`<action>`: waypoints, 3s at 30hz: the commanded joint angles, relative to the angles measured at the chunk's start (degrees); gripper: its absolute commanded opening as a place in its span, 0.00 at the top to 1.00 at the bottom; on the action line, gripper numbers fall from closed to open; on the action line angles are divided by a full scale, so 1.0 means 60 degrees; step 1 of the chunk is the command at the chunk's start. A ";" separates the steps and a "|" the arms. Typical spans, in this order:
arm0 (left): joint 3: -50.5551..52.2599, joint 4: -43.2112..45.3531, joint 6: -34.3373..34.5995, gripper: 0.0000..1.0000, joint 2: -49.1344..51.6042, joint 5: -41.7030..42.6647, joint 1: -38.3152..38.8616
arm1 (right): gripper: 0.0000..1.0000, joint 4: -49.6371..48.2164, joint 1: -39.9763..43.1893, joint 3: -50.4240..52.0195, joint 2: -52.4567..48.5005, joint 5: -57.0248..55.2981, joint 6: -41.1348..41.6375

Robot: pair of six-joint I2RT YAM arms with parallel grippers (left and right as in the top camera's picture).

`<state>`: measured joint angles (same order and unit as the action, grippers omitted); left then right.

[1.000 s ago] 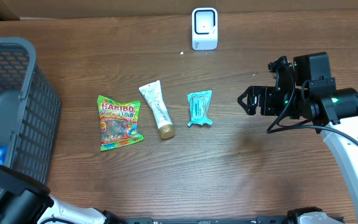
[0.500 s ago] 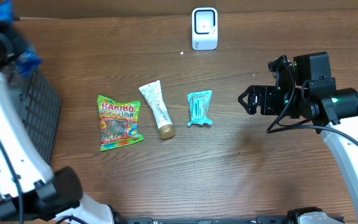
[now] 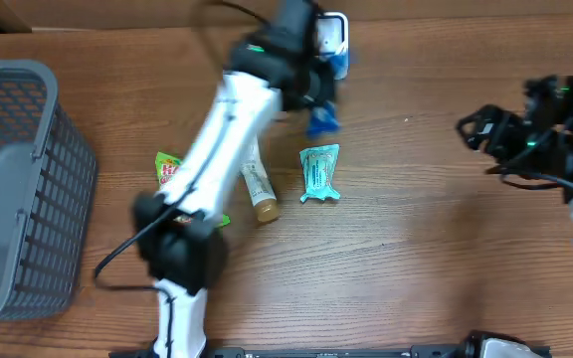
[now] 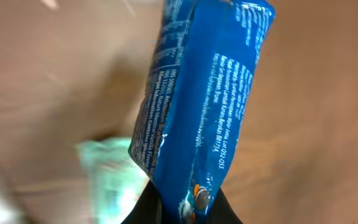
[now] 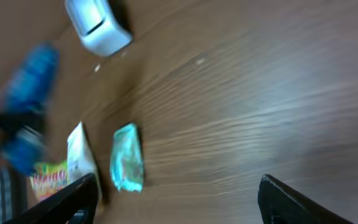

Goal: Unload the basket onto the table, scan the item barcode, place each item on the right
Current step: 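Carry the blue bar over and drop it right of the green pack, then lower the right gripper onto the blue bar and grasp it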

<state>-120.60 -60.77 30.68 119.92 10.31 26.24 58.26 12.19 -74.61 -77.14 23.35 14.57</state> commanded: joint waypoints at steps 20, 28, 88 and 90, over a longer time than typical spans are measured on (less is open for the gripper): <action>-0.3308 -0.1636 -0.1322 0.22 0.1366 0.1173 0.0590 | 0.09 0.1133 0.1086 -0.0168 -0.0299 0.0353 -0.0470; -0.4626 -0.2980 -0.1483 0.23 0.0361 -0.1220 -0.0535 | 0.21 -0.0208 0.0033 0.0321 -0.2182 0.1519 -0.0452; -0.4623 -0.4575 -0.1548 0.00 0.0299 -0.4218 -0.1617 | 0.40 0.3723 -0.3555 -0.0106 -0.5665 -0.2091 -0.0663; -0.4623 -0.4575 -0.1548 0.00 0.0299 -0.4218 -0.1617 | 0.40 0.3381 -0.3555 0.0011 -0.5665 -0.2874 -0.0069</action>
<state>-148.11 -88.33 22.04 121.91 -14.02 16.40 80.03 -9.19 -75.35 -111.72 13.56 8.58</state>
